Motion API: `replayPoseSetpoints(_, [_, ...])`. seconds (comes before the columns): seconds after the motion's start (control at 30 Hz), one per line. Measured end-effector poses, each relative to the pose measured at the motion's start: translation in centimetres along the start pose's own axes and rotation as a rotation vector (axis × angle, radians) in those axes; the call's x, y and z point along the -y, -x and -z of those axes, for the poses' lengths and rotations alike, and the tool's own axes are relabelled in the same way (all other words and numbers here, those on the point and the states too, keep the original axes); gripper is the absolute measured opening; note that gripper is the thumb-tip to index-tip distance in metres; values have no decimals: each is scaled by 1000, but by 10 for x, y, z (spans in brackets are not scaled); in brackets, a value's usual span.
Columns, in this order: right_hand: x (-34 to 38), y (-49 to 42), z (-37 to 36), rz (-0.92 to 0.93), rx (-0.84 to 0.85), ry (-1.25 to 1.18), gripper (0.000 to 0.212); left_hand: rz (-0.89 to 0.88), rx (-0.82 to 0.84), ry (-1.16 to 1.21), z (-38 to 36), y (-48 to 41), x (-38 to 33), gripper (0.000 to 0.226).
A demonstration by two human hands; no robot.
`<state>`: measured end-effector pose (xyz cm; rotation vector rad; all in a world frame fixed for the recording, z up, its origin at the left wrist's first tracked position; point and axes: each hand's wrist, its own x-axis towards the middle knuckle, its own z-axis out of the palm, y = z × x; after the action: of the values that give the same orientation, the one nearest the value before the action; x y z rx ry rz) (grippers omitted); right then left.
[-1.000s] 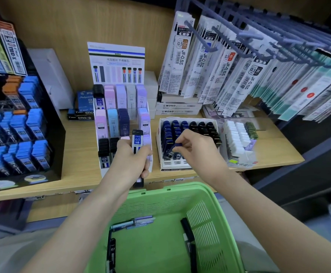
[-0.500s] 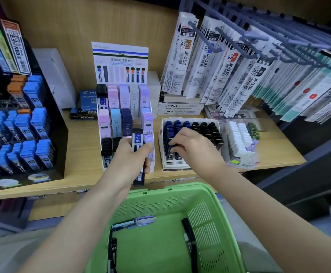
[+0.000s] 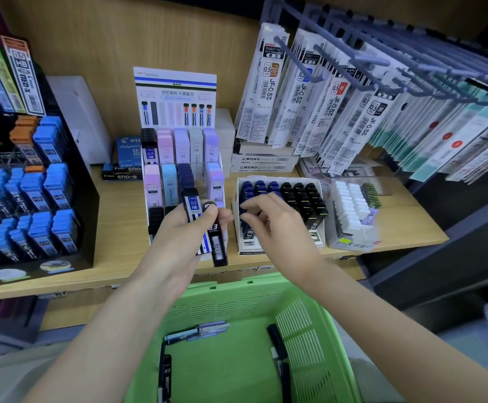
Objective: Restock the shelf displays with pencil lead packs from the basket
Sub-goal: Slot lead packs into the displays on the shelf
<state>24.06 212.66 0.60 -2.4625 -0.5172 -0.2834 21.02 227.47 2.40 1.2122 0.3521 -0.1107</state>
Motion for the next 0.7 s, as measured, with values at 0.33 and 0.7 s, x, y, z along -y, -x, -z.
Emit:
replayPoseSetpoints(0.33, [33, 10, -5, -275, 262, -543, 15, -94, 57, -2, 2, 3, -1, 13])
replayPoseSetpoints(0.7, [31, 21, 15, -316, 249, -693, 13, -84, 39, -194, 9, 7, -2, 18])
